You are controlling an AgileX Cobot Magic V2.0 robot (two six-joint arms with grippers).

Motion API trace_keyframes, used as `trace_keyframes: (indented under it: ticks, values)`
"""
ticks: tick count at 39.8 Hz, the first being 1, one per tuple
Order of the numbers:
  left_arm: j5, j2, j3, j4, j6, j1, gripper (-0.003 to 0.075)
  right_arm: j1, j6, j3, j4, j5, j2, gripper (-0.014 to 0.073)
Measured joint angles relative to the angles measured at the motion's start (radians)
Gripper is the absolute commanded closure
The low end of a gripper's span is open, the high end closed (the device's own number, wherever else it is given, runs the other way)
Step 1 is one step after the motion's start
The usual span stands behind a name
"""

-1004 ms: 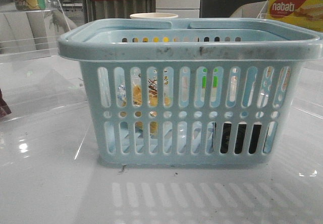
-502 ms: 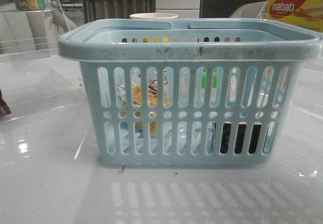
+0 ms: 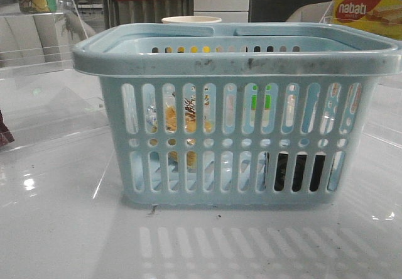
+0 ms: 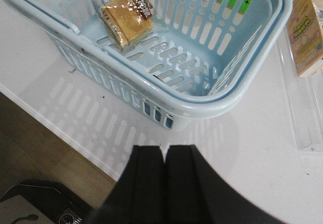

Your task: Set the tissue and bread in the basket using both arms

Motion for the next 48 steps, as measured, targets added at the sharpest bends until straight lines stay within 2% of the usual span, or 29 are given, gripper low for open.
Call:
trace_keyframes:
  ticks: [37,41,48]
  values:
    - [-0.003,0.0,0.0,0.0,0.0,0.0,0.063,-0.004,0.0,0.013,0.0,-0.002,-0.013,0.054]
    - [-0.003,0.0,0.0,0.0,0.0,0.0,0.063,-0.057,0.0,0.052,0.0,-0.044,-0.038,0.054]
    - [-0.003,0.0,0.0,0.0,0.0,0.0,0.063,-0.224,0.0,0.188,-0.002,-0.257,-0.139,0.054]
